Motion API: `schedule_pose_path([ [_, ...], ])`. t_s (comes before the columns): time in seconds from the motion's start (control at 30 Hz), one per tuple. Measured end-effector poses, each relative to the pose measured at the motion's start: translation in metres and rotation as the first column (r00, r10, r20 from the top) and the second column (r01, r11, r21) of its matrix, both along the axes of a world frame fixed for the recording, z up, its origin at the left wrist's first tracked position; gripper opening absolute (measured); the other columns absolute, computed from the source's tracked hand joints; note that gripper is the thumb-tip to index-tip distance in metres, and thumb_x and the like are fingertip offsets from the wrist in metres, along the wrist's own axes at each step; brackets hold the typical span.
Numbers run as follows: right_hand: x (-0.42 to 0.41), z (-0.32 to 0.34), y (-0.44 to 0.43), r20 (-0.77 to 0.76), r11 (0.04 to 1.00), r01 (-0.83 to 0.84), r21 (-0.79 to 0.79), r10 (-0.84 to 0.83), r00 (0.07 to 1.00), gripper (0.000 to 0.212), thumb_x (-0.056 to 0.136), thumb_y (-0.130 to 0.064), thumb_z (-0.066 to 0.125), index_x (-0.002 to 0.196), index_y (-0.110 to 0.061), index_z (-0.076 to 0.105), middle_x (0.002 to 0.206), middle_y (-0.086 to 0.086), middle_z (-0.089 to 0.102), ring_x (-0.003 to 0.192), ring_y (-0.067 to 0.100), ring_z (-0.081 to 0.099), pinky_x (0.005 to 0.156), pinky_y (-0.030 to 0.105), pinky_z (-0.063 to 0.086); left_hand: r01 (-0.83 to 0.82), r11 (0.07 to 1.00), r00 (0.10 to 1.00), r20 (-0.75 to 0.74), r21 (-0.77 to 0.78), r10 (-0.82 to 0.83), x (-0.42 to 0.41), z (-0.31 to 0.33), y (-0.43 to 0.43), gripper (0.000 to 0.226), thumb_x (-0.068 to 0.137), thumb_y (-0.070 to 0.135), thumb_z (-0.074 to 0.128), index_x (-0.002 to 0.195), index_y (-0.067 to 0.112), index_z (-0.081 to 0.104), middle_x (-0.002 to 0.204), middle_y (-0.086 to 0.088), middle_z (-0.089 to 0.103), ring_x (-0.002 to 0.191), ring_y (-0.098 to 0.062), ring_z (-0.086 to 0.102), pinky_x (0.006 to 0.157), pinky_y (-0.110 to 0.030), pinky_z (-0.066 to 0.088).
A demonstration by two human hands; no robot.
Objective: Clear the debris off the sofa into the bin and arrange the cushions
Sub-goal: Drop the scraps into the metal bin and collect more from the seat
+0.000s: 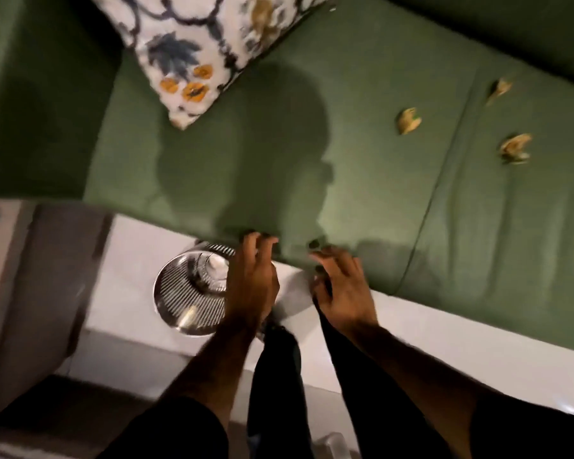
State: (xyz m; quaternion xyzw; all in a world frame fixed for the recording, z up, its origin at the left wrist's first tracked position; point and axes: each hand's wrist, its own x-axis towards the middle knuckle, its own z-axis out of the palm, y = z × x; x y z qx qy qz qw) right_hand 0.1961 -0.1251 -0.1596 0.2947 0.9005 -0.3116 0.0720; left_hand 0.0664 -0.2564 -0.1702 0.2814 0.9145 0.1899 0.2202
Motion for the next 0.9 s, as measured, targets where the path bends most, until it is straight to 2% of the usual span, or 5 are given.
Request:
schedule_pose_path([
  [0.1,0.005,0.013,0.08,-0.06,0.968,0.212,0.132,-0.205,0.977,0.038,0.078,0.003,0.074,0.115,-0.006,0.071,0.123,0.015,0.066,0.116,0.038,0.059,0.1,0.045,0.047,0.133,0.985,0.991,-0.03,0.113,-0.13,-0.019,0.016,0.08,0.043,0.08,0.004,0.061,0.122,0.011,0.064,0.124,-0.017,0.06,0.106,-0.039,0.062,0.091,-0.046,0.053],
  [0.37,-0.013,0.03,0.278,-0.142,0.716,0.652,0.25,-0.639,0.756,0.05,0.087,-0.018,0.067,0.137,-0.016,0.057,0.143,0.018,0.047,0.128,0.037,0.051,0.107,0.049,0.047,0.296,0.951,0.955,-0.013,0.09,-0.296,-0.057,0.029,0.291,0.048,0.094,0.019,0.061,0.141,0.017,0.05,0.149,-0.012,0.044,0.125,-0.035,0.055,0.106,-0.046,0.045],
  [0.6,-0.013,-0.004,0.353,0.133,0.708,0.675,0.208,-0.704,0.698,0.053,0.099,-0.029,0.063,0.149,-0.021,0.046,0.159,0.016,0.034,0.139,0.039,0.041,0.11,0.048,0.045,0.446,0.881,0.885,-0.071,-0.156,-0.46,-0.062,0.001,0.351,0.038,0.1,0.025,0.056,0.138,0.02,0.051,0.15,-0.01,0.042,0.129,-0.034,0.048,0.1,-0.047,0.047],
  [0.8,-0.01,-0.009,0.354,0.031,0.753,0.658,0.003,-0.657,0.753,0.029,0.1,-0.01,0.061,0.128,-0.012,0.064,0.146,0.014,0.046,0.129,0.027,0.052,0.113,0.039,0.048,0.408,0.904,0.906,-0.066,-0.128,-0.419,-0.05,-0.003,0.353,0.028,0.098,0.006,0.046,0.123,0.011,0.057,0.131,-0.017,0.052,0.113,-0.036,0.054,0.086,-0.049,0.052],
  [0.9,-0.022,0.001,0.357,0.003,0.84,0.542,-0.026,-0.542,0.84,0.047,0.096,-0.001,0.063,0.139,-0.018,0.057,0.156,0.015,0.036,0.131,0.025,0.048,0.109,0.028,0.041,0.388,0.916,0.916,-0.068,-0.1,-0.396,-0.043,-0.002,0.349,0.028,0.098,0.004,0.047,0.123,0.011,0.058,0.131,-0.017,0.052,0.115,-0.035,0.054,0.084,-0.045,0.05],
])
